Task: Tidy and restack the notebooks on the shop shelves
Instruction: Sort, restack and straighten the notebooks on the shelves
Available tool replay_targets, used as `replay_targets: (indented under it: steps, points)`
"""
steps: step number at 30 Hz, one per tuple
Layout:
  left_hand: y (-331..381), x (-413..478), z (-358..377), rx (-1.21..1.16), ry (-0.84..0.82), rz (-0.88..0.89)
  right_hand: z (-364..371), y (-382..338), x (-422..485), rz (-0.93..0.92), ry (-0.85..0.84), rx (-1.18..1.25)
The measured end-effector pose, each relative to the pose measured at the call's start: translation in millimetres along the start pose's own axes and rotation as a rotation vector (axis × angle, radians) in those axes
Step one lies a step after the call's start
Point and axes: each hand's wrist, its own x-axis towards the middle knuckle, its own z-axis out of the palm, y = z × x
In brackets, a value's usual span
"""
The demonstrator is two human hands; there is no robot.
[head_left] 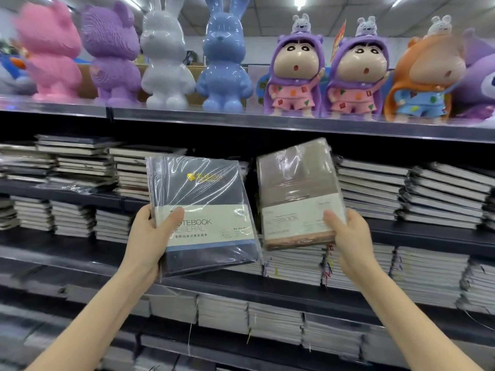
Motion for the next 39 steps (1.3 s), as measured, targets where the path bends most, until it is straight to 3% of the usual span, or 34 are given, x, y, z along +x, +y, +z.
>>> replay_targets:
  steps: [3, 8, 12, 17, 22, 24, 30, 34, 39]
  points:
    - [-1, -8, -18, 0.035, 0.028, 0.013, -10, -24, -20, -0.092, -0.03, 0.036]
    - [3, -29, -36, 0.05, 0.104, -0.013, 26, -53, -44, 0.118, -0.311, 0.253]
    - [9, -46, -43, -0.019, 0.217, -0.057, 91, -26, -74, 0.257, -0.491, 0.18]
    - [10, -69, -72, -0.054, 0.313, -0.102, 137, 2, -102, 0.178, -0.72, 0.056]
    - [7, -80, -127, 0.012, 0.409, -0.11, 183, 6, -119, 0.33, -1.104, 0.201]
    - [4, -79, -155, 0.022, 0.444, -0.127, 209, 5, -133, 0.337, -1.184, 0.289]
    - [20, -64, -247, 0.054, 0.284, -0.195, 311, 19, -181, 0.131, -1.266, 0.381]
    - [21, -38, -326, 0.076, 0.33, -0.203, 395, 26, -220, 0.067, -1.331, 0.453]
    - [21, 5, -426, -0.003, 0.43, -0.097, 514, 10, -252, 0.105, -1.256, 0.536]
